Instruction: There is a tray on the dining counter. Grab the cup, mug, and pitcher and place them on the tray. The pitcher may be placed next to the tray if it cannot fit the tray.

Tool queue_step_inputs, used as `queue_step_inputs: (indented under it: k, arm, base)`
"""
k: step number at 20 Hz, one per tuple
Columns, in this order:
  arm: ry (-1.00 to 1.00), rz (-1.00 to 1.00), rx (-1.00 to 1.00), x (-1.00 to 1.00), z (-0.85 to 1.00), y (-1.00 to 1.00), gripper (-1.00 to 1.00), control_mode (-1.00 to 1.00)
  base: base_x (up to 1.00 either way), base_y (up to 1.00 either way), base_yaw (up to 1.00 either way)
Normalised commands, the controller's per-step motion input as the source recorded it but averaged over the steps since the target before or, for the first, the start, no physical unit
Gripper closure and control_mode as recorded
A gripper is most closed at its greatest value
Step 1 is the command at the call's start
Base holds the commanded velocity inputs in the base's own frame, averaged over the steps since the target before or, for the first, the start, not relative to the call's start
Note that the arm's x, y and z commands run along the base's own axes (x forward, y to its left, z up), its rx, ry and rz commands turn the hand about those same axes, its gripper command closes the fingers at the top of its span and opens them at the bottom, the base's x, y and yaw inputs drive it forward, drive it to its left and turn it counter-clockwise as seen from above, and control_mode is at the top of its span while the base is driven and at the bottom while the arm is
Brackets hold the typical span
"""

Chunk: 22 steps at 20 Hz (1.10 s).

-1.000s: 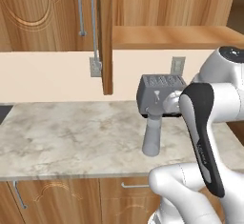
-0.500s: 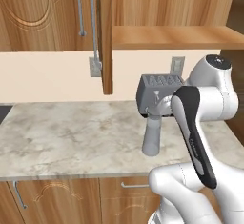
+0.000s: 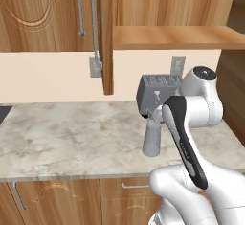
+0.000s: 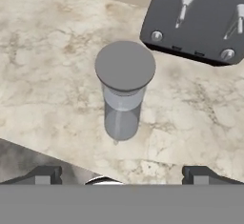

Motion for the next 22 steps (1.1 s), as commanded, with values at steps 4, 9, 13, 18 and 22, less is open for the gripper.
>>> queue_step_inputs:
  k: [4, 9, 13, 18, 22]
  arm:
    - [0.00, 0.00, -0.07, 0.23, -0.34, 0.00, -1.00, -1.00]
    - [0.00, 0.01, 0.00, 0.19, -0.37, 0.00, -1.00, -1.00]
    - [0.00, 0.00, 0.00, 0.21, -0.33, 0.01, -1.00, -1.00]
    - [0.00, 0.00, 0.00, 0.27, -0.27, 0.08, -1.00, -1.00]
    - [0.00, 0.00, 0.00, 0.29, -0.21, 0.10, -1.00, -1.00]
  base:
    - [0.00, 0.00, 0.00]
    - [0.00, 0.00, 0.00]
    - [0.00, 0.00, 0.00]
    - [0.00, 0.00, 0.00]
    - [0.00, 0.00, 0.00]
